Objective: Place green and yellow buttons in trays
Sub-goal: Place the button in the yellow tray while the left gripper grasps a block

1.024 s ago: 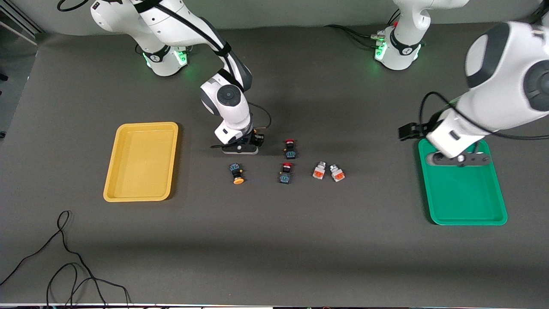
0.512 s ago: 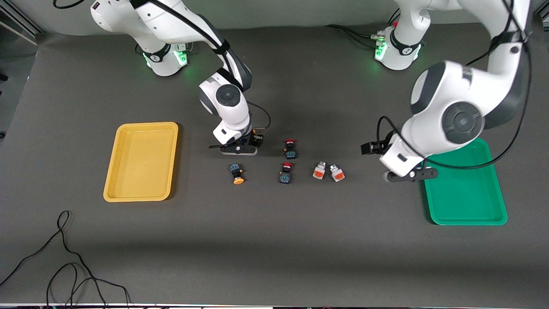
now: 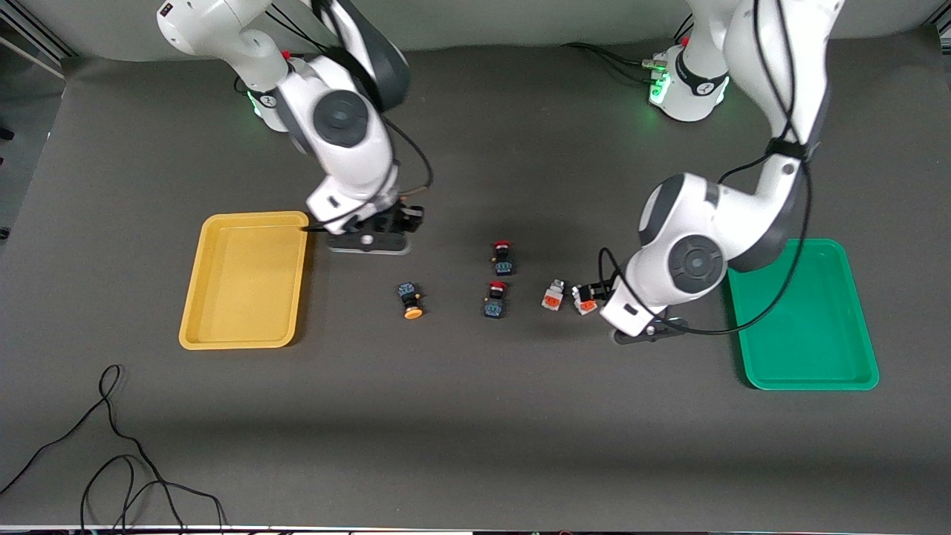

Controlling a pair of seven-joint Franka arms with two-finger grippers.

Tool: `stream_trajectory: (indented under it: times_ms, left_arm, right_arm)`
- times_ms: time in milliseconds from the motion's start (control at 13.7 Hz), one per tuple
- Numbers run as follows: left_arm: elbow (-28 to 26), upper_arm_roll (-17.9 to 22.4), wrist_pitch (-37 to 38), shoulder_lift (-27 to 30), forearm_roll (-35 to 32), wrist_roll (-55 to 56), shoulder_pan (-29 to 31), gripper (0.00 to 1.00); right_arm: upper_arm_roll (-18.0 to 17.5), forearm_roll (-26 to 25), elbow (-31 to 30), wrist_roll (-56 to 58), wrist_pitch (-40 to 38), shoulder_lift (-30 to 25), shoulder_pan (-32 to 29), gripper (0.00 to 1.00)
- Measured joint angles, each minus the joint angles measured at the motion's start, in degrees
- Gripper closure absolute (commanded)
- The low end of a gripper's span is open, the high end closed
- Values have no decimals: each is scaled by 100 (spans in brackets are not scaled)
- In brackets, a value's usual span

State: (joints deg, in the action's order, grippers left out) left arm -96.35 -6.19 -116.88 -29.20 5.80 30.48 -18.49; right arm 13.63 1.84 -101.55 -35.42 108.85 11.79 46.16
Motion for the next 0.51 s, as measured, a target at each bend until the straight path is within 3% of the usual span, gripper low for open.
stream_trajectory:
  times_ms: [220, 512]
  left_arm:
    - [-316, 9, -713, -350, 0, 13, -46, 2]
    - [-462, 17, -1354, -688, 0, 90, -59, 2]
  right_arm:
    - [1136, 118, -59, 1618, -279, -254, -29, 78]
    - [3027, 143, -449, 4257, -309, -510, -75, 78]
